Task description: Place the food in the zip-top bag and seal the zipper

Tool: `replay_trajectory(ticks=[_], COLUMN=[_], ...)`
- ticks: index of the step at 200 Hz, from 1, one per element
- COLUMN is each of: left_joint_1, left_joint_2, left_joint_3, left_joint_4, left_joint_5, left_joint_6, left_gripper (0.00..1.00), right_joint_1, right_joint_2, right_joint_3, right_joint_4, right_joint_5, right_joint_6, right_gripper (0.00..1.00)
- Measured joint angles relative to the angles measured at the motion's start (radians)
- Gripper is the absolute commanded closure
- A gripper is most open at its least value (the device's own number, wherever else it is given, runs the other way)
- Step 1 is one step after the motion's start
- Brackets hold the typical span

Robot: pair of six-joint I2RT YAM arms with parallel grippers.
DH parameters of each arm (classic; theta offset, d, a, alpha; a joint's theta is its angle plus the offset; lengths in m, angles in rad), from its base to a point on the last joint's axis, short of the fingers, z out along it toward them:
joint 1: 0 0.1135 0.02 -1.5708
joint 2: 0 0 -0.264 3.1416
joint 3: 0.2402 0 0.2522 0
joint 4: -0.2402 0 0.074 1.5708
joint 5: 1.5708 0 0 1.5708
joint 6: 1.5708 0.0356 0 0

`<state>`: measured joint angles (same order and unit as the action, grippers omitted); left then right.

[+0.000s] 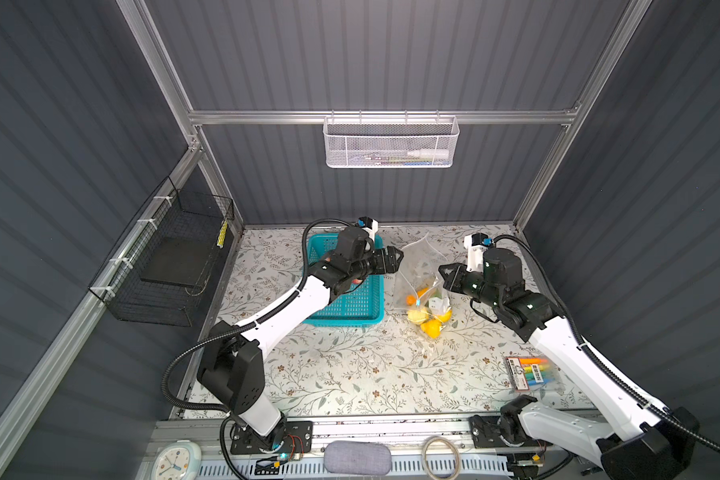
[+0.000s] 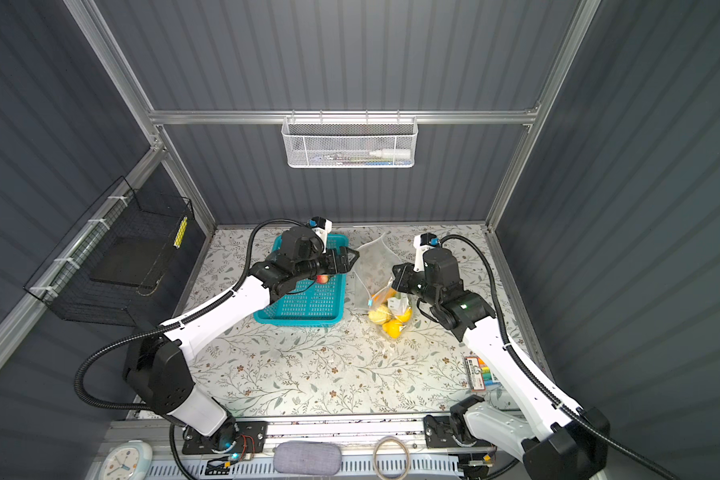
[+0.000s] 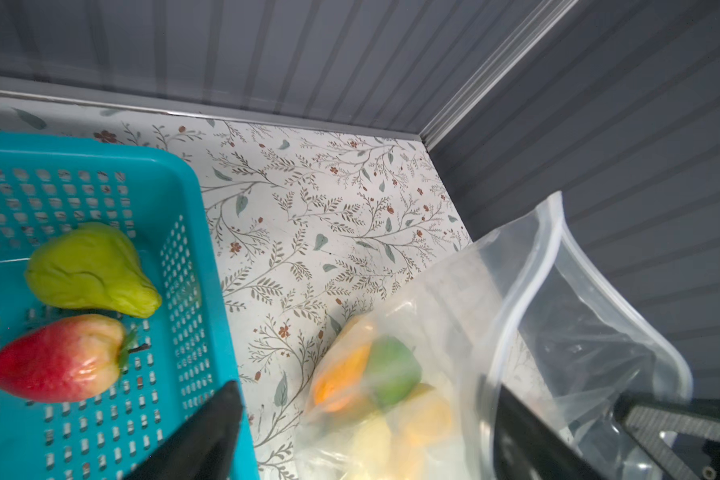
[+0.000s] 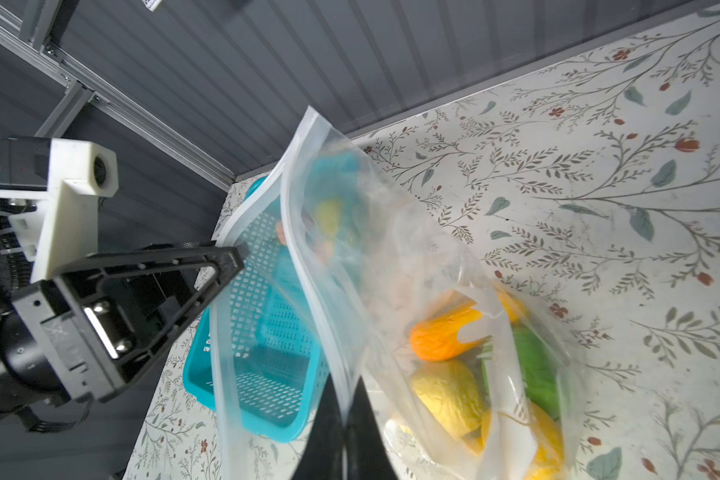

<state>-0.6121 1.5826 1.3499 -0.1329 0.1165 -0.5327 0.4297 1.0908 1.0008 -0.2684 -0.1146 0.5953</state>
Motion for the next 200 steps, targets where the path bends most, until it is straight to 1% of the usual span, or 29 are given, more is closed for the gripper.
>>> replay_trajectory(ticks=[35, 56, 74, 89, 106, 126, 149, 175, 200], left_joint_1=[0.100, 0.159, 0.207, 0.243, 0.277, 0.312, 0.333, 0.337, 0.337], left_joint_2=[-0.061, -0.056, -0.027, 0.024, 0.109, 0.243, 0.364, 0.458, 0.521], left_joint_3=[0.000, -0.007, -0.016, -0.016, 0.007, 0.100, 0.193, 0.261, 0.293], left_joint_4=[-0.006, -0.010, -0.008, -0.002, -0.025, -0.088, -0.136, -0.178, -0.211], left_joint_5=[-0.018, -0.019, 0.005, 0.048, 0.125, 0.235, 0.333, 0.382, 0.390], left_joint_6=[0.071, 0.136, 0.202, 0.262, 0.333, 0.410, 0.465, 0.500, 0.529], left_gripper=[0.00, 0.01, 0.01, 0.02, 0.03, 0.05, 0.08, 0.10, 0.10], right_joint_1=[0.000, 0.000, 0.000, 0.000, 0.000, 0.000, 0.000, 0.000, 0.000], right_joint_2=[0.000, 0.000, -0.002, -0.005, -0.009, -0.017, -0.025, -0.026, -0.026], right_joint_3=[0.000, 0.000, 0.000, 0.000, 0.000, -0.001, -0.011, -0.027, -0.035], right_joint_4=[0.008, 0.006, 0.005, 0.003, -0.002, -0.013, -0.017, -0.021, -0.027], right_joint_5=[-0.002, -0.002, -0.002, -0.002, 0.000, 0.003, 0.005, 0.005, 0.006], right_joint_6=[0.000, 0.000, 0.000, 0.000, 0.000, 0.000, 0.004, 0.011, 0.018], right_gripper=[1.00, 1.00, 1.00, 1.00, 1.00, 1.00, 1.00, 1.00, 1.00])
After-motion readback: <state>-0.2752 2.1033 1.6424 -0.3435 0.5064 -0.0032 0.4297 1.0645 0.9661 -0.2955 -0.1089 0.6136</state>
